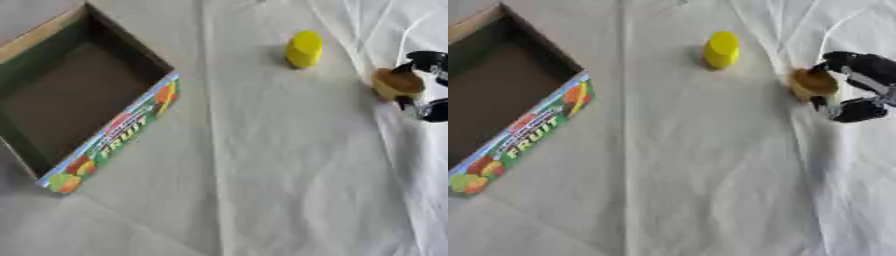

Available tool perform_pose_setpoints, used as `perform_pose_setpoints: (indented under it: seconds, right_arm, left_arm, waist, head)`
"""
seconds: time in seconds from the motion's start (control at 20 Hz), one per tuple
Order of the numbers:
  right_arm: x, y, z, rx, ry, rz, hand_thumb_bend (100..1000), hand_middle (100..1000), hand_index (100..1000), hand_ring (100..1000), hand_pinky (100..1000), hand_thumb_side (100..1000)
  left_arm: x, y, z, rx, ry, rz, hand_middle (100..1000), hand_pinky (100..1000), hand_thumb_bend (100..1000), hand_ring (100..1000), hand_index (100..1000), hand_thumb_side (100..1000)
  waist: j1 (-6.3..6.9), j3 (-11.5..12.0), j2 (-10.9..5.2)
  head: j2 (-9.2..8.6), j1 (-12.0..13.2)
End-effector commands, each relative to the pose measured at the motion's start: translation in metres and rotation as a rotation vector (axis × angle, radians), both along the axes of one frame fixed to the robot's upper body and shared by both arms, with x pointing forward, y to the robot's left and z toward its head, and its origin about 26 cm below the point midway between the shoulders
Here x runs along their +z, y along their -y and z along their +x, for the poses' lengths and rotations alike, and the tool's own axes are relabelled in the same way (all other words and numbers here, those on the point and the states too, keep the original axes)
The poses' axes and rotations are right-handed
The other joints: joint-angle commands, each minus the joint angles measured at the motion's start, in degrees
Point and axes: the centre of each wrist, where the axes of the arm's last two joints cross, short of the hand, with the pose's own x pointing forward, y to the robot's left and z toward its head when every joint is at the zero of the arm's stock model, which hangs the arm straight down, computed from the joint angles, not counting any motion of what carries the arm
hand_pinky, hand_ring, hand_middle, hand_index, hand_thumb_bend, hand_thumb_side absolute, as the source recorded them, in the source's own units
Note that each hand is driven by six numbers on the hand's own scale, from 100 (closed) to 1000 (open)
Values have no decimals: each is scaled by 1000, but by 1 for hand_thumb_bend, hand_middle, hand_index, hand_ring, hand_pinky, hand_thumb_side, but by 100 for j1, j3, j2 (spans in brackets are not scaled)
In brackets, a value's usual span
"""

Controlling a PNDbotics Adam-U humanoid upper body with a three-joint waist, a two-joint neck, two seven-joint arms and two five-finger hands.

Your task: Pick up objects on the table and place them in the box.

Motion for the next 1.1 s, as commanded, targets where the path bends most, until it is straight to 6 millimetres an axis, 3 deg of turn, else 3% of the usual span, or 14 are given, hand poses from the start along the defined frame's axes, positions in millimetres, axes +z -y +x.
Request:
perform_pose_setpoints:
  seconds: [0.05, 0.5, 0.8, 1.1]
  right_arm:
    - [15, 2, -2, -6, 55, 44, 100, 530, 677, 1000, 846, 235]
    - [22, -1, -5, -18, 237, 160, 100, 316, 480, 865, 777, 151]
    - [37, -9, -12, 47, 323, 188, 100, 297, 461, 847, 775, 124]
    - [64, -39, -27, 191, 397, 150, 100, 295, 456, 819, 767, 100]
  left_arm:
    - [8, 1, -3, -8, 25, 18, 777, 790, 100, 795, 860, 347]
    - [9, 0, -3, -11, 22, 25, 778, 789, 100, 795, 861, 349]
    - [9, -1, -3, -6, 20, 28, 778, 790, 100, 796, 861, 348]
    - [9, -2, -4, -2, 20, 34, 778, 790, 100, 796, 861, 342]
  waist:
    - [-10, -6, -124]
    - [-32, -17, -174]
    - [-49, -43, -205]
    - [-86, -68, -262]
  head:
    - [-67, -8]
    - [-54, -8]
    - [-13, 16]
    - [31, 55]
